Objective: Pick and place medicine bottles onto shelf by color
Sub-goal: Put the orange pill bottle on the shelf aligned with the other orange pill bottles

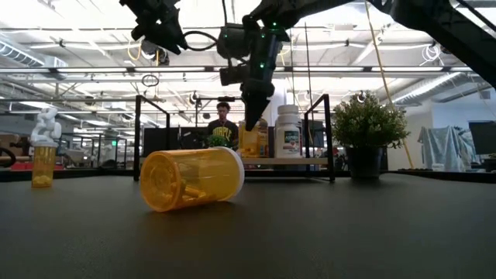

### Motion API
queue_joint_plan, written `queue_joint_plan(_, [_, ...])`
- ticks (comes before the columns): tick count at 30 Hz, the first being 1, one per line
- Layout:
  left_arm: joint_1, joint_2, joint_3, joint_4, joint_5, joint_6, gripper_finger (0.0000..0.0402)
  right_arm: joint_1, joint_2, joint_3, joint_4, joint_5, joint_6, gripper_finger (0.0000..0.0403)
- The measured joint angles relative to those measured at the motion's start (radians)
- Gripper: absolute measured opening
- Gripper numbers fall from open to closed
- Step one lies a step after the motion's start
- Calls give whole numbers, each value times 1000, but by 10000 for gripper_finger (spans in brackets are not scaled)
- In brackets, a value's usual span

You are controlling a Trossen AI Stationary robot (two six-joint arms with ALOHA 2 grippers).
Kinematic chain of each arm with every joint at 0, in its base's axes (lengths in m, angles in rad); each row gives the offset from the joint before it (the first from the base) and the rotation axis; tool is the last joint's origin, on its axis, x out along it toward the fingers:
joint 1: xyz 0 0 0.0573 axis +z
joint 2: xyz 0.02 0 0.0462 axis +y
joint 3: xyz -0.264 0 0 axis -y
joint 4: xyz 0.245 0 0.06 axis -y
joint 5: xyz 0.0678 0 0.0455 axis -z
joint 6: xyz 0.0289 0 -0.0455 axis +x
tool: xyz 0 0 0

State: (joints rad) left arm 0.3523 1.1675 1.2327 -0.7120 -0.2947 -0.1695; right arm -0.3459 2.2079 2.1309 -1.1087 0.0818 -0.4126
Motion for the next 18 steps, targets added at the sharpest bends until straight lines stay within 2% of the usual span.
queue_joint_plan(4, [0,0,0,-1,-6,3,172,-25,-5,0,-15,-8,-3,206])
queue_joint_plan(18, [0,0,0,-2,-49,38,172,-66,-7,-16,-17,-155,8,208])
